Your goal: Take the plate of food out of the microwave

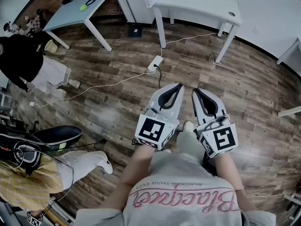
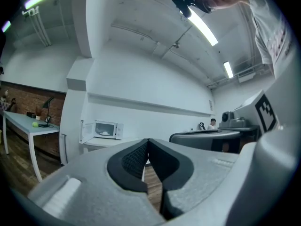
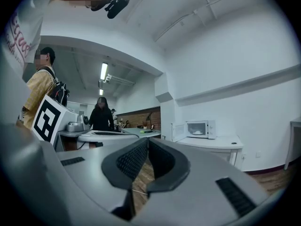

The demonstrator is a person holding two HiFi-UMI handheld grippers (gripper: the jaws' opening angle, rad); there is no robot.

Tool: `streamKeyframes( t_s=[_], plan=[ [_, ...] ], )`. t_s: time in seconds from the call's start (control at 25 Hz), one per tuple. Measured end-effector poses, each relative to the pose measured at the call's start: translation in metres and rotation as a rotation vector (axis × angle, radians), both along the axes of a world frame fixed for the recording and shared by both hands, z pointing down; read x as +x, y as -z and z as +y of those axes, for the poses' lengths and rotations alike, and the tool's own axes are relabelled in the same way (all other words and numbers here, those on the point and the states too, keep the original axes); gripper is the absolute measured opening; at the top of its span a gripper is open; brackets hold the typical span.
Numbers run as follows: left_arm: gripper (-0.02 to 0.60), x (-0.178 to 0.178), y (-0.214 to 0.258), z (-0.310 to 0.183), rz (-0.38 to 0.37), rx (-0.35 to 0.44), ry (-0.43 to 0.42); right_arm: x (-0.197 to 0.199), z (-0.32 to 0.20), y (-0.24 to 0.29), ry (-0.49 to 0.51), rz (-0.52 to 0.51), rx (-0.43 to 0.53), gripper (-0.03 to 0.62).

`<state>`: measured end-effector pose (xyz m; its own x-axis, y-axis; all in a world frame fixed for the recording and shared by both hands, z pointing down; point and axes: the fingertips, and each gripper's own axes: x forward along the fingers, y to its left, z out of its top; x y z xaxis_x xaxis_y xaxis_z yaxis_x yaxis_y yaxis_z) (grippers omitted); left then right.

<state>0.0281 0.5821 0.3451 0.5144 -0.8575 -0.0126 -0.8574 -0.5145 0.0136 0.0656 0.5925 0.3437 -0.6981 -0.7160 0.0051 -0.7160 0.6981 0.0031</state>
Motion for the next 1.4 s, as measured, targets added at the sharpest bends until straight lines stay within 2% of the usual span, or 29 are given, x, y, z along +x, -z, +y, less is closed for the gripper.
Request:
streamKeyframes(
  t_s=[0.12, 0.32, 0.6, 0.96, 1.4],
  plan=[
    [0.006, 0.005, 0.003, -0.025, 0.03, 0.011, 0.011, 0.004, -0.025, 0.004, 0.012, -0.005, 0.017, 0.017],
    [0.006, 0.016, 0.012, -0.065, 0.037, 0.027, 0.028, 0.012, -0.063, 0.013, 0.052, -0.021, 0.02, 0.017],
    [0.006, 0.038, 0.011, -0.107, -0.007, 0.039, 0.035, 0.027, -0.105, 0.011, 0.074, -0.008, 0.01, 0.015],
    [0.005, 0.063, 0.011, -0.147, -0.026, 0.043, 0.073, 0.054, -0.144, 0.011, 0.096, 0.011, 0.02, 0.017],
    [0.005, 0.082, 0.006, -0.176, -0.023, 0.042, 0.049, 0.068, -0.169, 0.003, 0.082, 0.023, 0.016, 0.017]
  ],
)
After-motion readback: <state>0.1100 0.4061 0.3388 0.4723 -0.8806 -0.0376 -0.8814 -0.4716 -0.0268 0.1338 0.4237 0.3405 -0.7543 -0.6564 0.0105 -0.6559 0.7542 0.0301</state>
